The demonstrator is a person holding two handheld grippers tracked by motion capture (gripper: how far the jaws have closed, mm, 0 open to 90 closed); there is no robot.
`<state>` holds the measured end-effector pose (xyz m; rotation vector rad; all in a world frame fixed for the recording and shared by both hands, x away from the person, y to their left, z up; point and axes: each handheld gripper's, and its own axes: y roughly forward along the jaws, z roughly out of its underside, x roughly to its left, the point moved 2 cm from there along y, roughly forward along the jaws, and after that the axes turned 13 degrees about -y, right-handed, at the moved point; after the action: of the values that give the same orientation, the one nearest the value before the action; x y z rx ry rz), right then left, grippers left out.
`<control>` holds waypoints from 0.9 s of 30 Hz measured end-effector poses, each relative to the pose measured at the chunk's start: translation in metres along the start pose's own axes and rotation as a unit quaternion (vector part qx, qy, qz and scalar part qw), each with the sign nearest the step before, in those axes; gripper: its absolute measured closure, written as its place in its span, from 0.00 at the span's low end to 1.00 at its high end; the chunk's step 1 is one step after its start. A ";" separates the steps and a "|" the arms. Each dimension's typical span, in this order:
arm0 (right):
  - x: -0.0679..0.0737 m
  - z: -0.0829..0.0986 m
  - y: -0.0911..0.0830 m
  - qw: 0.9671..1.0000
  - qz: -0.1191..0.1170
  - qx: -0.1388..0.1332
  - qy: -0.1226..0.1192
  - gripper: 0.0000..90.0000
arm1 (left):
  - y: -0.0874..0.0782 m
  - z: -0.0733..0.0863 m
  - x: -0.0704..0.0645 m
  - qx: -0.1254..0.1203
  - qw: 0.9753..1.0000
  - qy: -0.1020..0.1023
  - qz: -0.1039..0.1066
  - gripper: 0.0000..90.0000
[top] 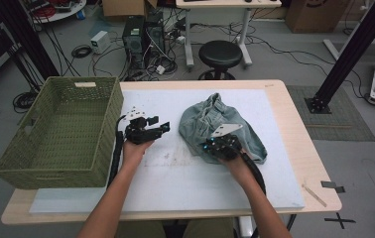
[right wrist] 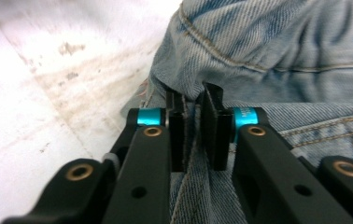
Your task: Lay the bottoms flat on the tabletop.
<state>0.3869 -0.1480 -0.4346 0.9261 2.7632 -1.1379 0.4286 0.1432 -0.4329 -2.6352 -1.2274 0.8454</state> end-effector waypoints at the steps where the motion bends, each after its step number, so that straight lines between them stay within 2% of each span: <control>1: -0.005 0.001 -0.005 1.000 0.010 -0.004 0.004 0.93 | 0.000 0.000 0.000 0.000 1.000 -0.001 0.001 0.44; 3: -0.020 0.003 -0.014 0.999 0.038 -0.012 0.022 0.93 | 0.001 0.001 0.000 0.001 1.000 -0.001 0.002 0.44; 4: -0.020 0.003 -0.014 0.999 0.038 -0.012 0.022 0.93 | 0.001 0.001 0.000 0.001 1.000 -0.001 0.002 0.44; 5: -0.037 0.006 -0.022 0.996 0.075 -0.023 0.047 0.93 | 0.002 0.001 -0.001 0.002 1.000 -0.002 0.002 0.44; 6: -0.044 0.008 -0.024 0.995 0.088 -0.019 0.050 0.93 | 0.003 0.002 -0.001 0.004 1.000 -0.002 0.002 0.44; 8: -0.063 0.014 -0.030 0.990 0.120 -0.006 0.068 0.93 | 0.005 0.003 -0.001 0.008 1.000 -0.002 0.004 0.44; 11: -0.087 0.022 -0.036 0.983 0.157 0.005 0.092 0.93 | 0.007 0.004 -0.002 0.012 1.000 -0.001 0.005 0.44; 12: -0.087 0.022 -0.036 0.983 0.157 0.005 0.092 0.93 | 0.008 0.004 -0.002 0.012 1.000 -0.002 0.004 0.44; 13: -0.095 0.026 -0.036 0.981 0.166 0.011 0.098 0.93 | 0.009 0.004 -0.002 0.013 1.000 -0.003 0.005 0.44; 14: -0.109 0.032 -0.037 0.976 0.184 0.023 0.111 0.93 | 0.012 0.005 -0.005 0.018 1.000 -0.004 0.009 0.44; 16: -0.121 0.039 -0.039 0.970 0.206 0.036 0.123 0.93 | 0.015 0.006 -0.008 0.023 1.000 -0.002 0.013 0.44; 18: -0.132 0.045 -0.041 0.962 0.229 0.050 0.138 0.93 | 0.018 0.007 -0.011 0.028 0.999 0.001 0.016 0.43; 19: -0.138 0.051 -0.043 0.957 0.242 0.054 0.153 0.93 | 0.020 0.007 -0.013 0.030 0.999 0.002 0.017 0.43; 20: -0.141 0.054 -0.045 0.953 0.246 0.056 0.168 0.93 | 0.022 0.008 -0.014 0.032 0.999 0.002 0.019 0.43; 22: -0.145 0.060 -0.046 0.951 0.242 0.056 0.182 0.93 | 0.025 0.008 -0.016 0.033 0.999 0.001 0.022 0.43; 25: -0.143 0.061 -0.049 0.950 0.250 0.055 0.178 0.89 | 0.036 0.013 -0.022 0.041 0.999 0.004 0.028 0.43; 27: -0.139 0.060 -0.050 0.951 0.255 0.057 0.166 0.90 | 0.042 0.016 -0.026 0.045 0.999 0.006 0.030 0.43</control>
<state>0.4630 -0.2873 -0.4152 1.8604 2.4400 -1.1333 0.4351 0.0943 -0.4488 -2.6136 -1.0854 0.8704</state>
